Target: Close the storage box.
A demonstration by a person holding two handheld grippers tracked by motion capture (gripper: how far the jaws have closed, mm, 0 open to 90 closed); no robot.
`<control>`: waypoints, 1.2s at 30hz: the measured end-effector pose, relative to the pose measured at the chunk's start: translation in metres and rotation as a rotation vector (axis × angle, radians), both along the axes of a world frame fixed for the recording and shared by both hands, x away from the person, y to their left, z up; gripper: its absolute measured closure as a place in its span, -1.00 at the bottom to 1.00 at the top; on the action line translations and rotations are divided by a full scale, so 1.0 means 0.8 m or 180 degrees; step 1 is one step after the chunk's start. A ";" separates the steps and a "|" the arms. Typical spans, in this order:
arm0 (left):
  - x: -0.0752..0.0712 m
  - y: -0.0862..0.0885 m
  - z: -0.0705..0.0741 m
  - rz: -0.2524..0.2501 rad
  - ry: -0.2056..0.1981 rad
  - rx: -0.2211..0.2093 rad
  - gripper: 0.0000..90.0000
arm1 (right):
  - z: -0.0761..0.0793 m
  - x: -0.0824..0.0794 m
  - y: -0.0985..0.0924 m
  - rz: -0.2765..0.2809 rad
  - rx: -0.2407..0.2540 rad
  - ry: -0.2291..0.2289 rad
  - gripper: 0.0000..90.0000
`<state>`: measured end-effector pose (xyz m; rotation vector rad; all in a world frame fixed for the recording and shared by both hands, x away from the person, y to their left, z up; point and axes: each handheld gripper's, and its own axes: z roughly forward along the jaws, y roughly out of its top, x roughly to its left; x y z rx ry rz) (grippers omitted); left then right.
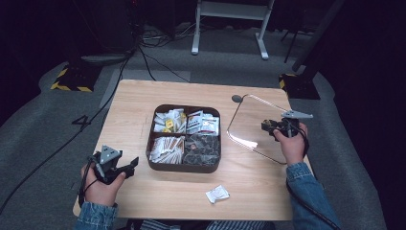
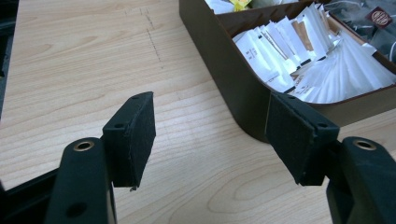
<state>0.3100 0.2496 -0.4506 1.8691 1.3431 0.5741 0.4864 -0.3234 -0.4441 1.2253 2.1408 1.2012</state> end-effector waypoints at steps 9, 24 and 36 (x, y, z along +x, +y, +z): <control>0.008 0.002 -0.010 -0.0008 0.0091 0.0050 -0.26 | 0.024 -0.013 0.006 0.0141 0.0113 -0.0061 0.31; 0.028 0.003 -0.034 -0.0019 0.0370 0.0186 -0.33 | 0.050 -0.034 0.027 0.0390 0.0143 -0.0169 0.31; 0.035 0.001 -0.051 -0.0036 0.0465 0.0255 -0.44 | 0.069 -0.039 0.059 0.0667 0.0160 -0.0196 0.31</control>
